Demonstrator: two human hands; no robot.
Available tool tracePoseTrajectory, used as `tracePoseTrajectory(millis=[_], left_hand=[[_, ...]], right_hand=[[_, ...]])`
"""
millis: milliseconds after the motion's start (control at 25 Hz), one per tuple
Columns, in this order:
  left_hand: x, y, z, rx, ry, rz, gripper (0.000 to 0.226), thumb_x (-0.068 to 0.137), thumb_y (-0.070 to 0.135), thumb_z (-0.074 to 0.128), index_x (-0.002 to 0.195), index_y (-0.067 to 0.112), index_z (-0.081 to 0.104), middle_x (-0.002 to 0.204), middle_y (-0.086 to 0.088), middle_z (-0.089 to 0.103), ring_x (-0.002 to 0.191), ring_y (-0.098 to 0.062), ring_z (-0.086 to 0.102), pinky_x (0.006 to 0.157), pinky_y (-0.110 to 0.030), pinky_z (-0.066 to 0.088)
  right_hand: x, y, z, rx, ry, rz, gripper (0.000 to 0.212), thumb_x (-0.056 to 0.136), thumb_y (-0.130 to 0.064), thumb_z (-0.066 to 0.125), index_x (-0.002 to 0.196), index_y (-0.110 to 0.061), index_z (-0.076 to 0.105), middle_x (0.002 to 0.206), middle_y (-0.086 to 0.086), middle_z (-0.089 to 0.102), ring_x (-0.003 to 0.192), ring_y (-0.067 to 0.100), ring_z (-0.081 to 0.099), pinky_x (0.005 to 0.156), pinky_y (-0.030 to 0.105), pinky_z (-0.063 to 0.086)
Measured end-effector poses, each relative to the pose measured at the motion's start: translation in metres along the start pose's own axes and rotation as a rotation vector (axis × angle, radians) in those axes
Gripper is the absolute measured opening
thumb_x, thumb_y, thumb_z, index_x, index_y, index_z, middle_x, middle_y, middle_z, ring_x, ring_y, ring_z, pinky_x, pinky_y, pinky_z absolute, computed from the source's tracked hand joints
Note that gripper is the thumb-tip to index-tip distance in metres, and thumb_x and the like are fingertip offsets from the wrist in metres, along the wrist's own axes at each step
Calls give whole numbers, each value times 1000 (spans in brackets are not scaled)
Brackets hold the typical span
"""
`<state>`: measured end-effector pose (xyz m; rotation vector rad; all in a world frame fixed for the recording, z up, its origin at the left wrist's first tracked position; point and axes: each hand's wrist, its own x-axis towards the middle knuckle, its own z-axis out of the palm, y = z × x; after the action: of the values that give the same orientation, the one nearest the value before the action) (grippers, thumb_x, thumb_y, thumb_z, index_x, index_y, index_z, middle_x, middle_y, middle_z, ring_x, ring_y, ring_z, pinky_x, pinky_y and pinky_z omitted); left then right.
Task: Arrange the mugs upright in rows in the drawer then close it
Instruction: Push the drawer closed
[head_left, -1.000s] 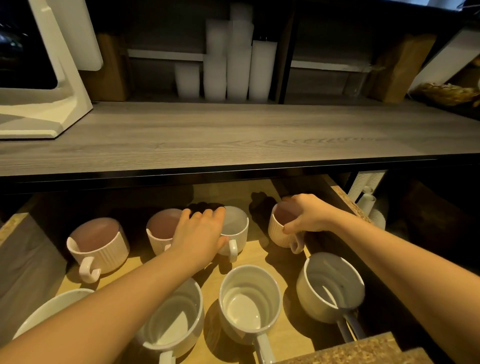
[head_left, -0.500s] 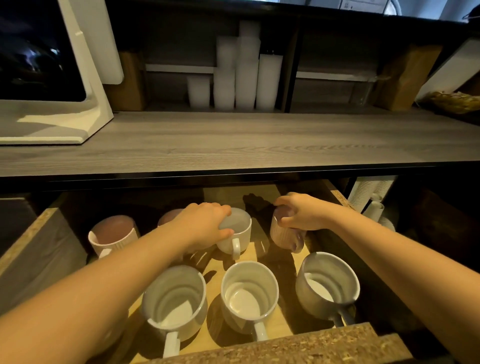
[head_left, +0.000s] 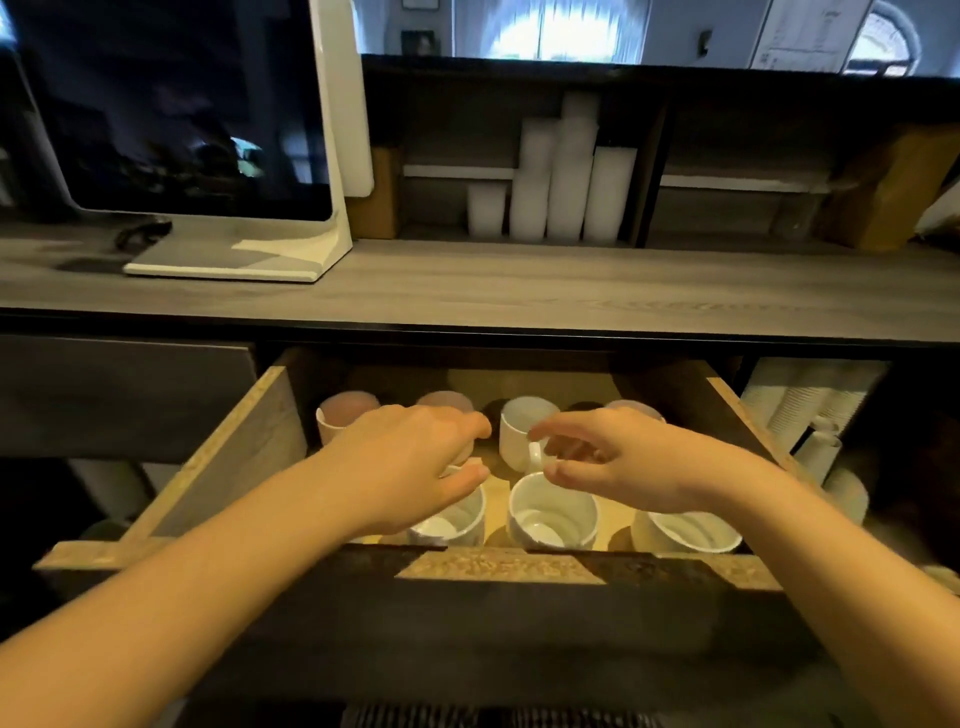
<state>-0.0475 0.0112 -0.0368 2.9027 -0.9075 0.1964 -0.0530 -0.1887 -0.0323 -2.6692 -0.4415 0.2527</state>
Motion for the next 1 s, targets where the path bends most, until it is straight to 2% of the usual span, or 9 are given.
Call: tracePoseTrajectory(millis=[120, 240, 320, 440, 560, 760, 880, 1000], left_hand=[[-38, 7, 6, -65, 38, -17, 43, 95, 46, 38, 136, 35, 36, 141, 12, 45, 125, -7, 46, 100, -27, 40], [-55, 13, 19, -64, 52, -27, 37, 96, 47, 31, 127, 32, 43, 133, 12, 48, 117, -5, 46, 96, -23, 39], [-59, 15, 29, -46, 69, -35, 37, 97, 45, 27, 124, 29, 46, 128, 11, 50, 111, -6, 47, 93, -24, 40], [-61, 13, 42, -20, 112, -89, 46, 95, 47, 19, 120, 24, 50, 120, 8, 56, 106, -9, 52, 89, -26, 40], [-59, 9, 53, 114, 202, -91, 49, 89, 43, 25, 104, 17, 63, 102, 1, 68, 91, -18, 64, 85, -37, 47], [-51, 9, 56, 183, 241, -124, 44, 87, 40, 33, 97, 16, 68, 98, -2, 72, 88, -21, 68, 91, -46, 48], [-41, 2, 57, 181, 254, -131, 45, 87, 41, 32, 97, 15, 69, 98, -3, 72, 89, -22, 68, 92, -43, 47], [-25, -9, 61, 191, 270, -129, 47, 87, 41, 32, 101, 15, 68, 103, -4, 70, 95, -24, 65, 94, -41, 35]], right_hand=[[-28, -14, 23, -19, 89, -37, 39, 95, -40, 43, 133, -34, 45, 133, -10, 55, 113, 7, 55, 87, 21, 49], [-40, -14, 45, -78, 166, -28, 41, 94, -48, 37, 131, -36, 47, 131, -12, 56, 112, 7, 56, 89, 24, 51], [-47, -10, 58, -142, 237, -28, 40, 93, -50, 35, 126, -35, 52, 127, -13, 59, 106, 5, 58, 84, 22, 51], [-54, -1, 72, -282, 438, -27, 41, 94, -50, 32, 111, -28, 62, 111, -9, 66, 90, 8, 62, 69, 22, 51], [-52, 6, 80, -393, 565, -13, 55, 91, -51, 23, 99, -22, 69, 98, -3, 71, 80, 13, 65, 56, 21, 43], [-42, 11, 81, -482, 620, -43, 48, 90, -43, 29, 90, -18, 70, 88, 0, 72, 70, 17, 65, 47, 22, 41], [-32, 14, 79, -485, 627, -36, 47, 90, -42, 30, 89, -17, 70, 87, 1, 72, 71, 18, 66, 47, 22, 42], [-14, 22, 74, -481, 635, -45, 47, 91, -41, 30, 90, -16, 70, 89, 2, 71, 74, 19, 66, 47, 25, 43]])
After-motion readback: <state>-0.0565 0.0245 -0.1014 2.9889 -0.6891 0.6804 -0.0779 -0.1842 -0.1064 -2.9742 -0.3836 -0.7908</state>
